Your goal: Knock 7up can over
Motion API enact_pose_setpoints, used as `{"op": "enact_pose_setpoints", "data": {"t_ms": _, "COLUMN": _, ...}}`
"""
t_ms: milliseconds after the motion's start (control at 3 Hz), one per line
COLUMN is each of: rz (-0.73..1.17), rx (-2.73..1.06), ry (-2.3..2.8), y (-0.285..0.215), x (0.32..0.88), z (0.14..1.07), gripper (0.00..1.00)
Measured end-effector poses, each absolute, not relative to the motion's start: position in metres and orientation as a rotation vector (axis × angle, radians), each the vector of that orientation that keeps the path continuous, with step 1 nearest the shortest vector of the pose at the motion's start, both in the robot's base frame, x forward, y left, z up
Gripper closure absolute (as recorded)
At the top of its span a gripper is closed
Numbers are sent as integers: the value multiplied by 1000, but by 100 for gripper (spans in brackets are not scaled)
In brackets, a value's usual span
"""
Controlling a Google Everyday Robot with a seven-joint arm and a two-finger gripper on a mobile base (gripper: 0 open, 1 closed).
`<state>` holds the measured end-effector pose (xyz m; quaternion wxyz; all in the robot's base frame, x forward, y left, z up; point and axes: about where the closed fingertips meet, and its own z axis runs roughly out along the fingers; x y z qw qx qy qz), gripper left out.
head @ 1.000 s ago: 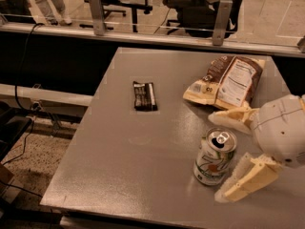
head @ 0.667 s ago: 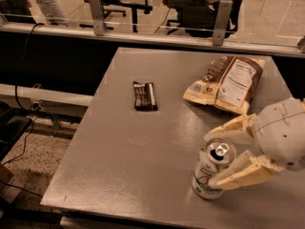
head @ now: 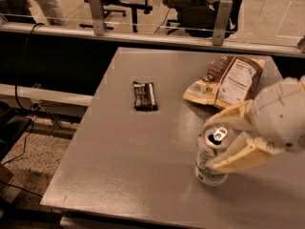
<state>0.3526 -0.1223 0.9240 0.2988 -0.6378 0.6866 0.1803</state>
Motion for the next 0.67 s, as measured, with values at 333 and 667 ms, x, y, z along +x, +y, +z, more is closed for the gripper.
{"op": "enact_pose_setpoints", "data": {"t_ms": 333, "rz": 378, "rx": -1778, "ry": 1914, "y": -118, "x": 368, "z": 941, "gripper": 100}}
{"op": "enact_pose_setpoints", "data": {"t_ms": 667, "rz": 269, "rx": -1886, "ry": 2008, "y": -109, "x": 384, "z": 941, "gripper": 100}}
